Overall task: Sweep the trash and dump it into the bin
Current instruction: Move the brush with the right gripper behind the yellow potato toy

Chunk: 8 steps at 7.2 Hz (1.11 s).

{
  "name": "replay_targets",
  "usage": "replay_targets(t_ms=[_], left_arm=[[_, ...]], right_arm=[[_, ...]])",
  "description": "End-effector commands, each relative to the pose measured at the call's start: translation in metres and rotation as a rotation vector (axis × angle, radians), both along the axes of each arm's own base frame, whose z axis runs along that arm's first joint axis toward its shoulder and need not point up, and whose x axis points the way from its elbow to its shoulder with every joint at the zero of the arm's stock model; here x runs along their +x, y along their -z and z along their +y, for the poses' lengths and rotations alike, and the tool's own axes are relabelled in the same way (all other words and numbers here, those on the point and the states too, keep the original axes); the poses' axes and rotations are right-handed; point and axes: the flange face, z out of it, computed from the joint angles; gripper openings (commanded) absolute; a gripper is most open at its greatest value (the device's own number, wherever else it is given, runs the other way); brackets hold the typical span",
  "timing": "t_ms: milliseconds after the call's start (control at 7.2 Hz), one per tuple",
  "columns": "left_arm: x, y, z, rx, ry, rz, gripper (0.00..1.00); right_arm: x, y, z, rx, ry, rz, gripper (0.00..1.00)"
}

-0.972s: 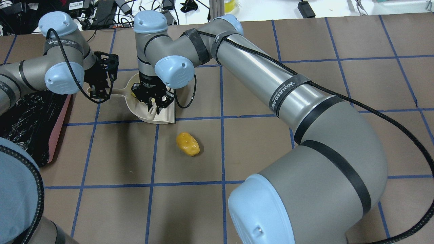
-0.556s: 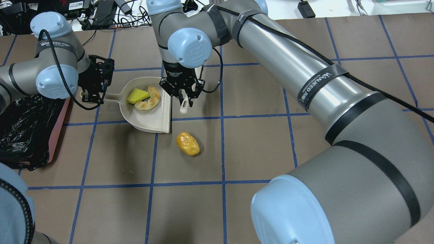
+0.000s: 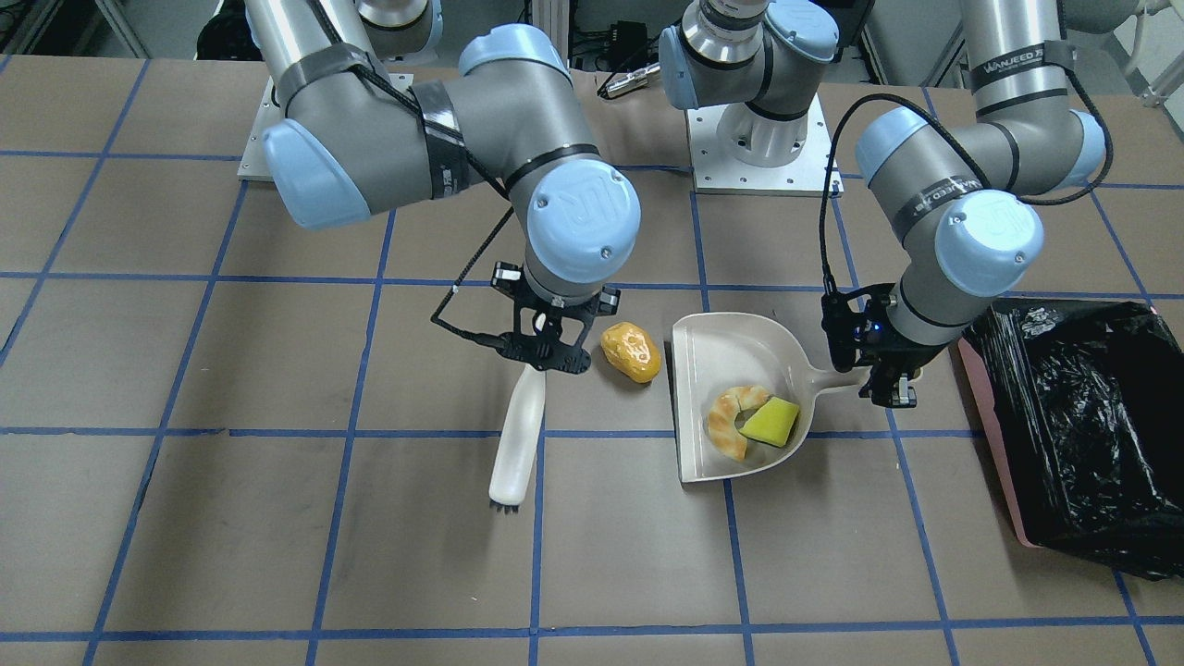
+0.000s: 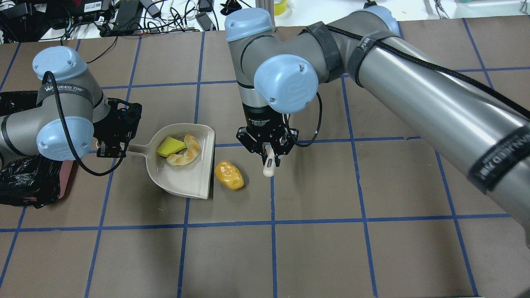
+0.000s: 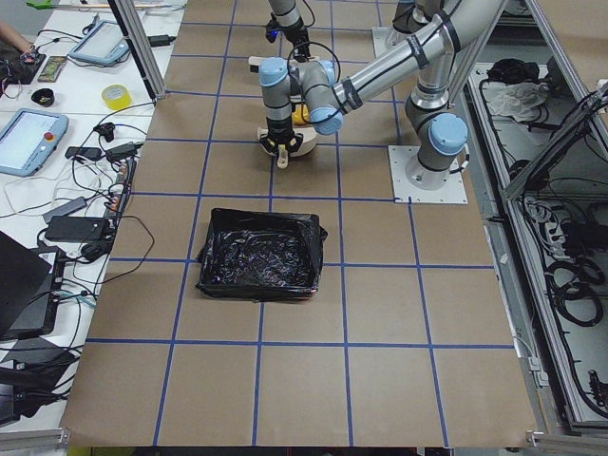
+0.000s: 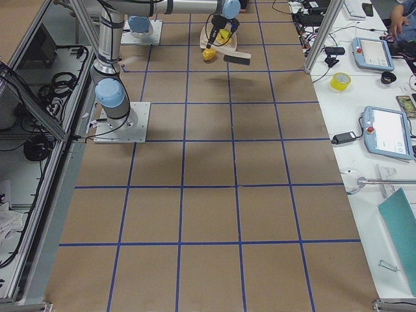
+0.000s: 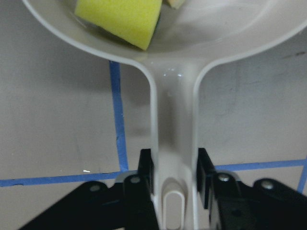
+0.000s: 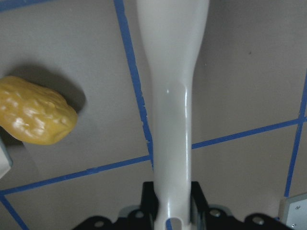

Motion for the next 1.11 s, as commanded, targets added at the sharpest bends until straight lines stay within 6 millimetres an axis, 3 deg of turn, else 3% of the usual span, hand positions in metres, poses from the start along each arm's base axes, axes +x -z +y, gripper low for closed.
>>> replay_targets(t_ms=[0, 139, 417, 556, 694, 972], left_arm=[[-0.002, -0.005, 0.020, -0.002, 0.003, -0.015, 0.05], [-0.001, -0.006, 0.019, -0.003, 0.000, -0.015, 0.05], [0.002, 0.000, 0.017, 0.007, -0.012, -0.018, 0.05], [0.001, 0.000, 0.017, 0.005, -0.025, -0.019, 0.05], [0.001, 0.001, 0.017, 0.007, -0.028, -0.018, 0.05], [0.001, 0.004, 0.017, 0.014, -0.034, -0.016, 0.05]], right_arm=[[-0.004, 0.016, 0.056, 0.025, 0.018, 0.014, 0.00], [0.024, 0.027, 0.084, 0.071, 0.067, -0.013, 0.00], [0.045, 0.040, 0.110, 0.099, 0.050, -0.022, 0.00], [0.068, 0.044, 0.136, 0.123, 0.030, -0.053, 0.00], [0.080, 0.050, 0.146, 0.111, 0.046, -0.038, 0.00], [0.093, 0.068, 0.143, 0.096, 0.043, -0.058, 0.00]])
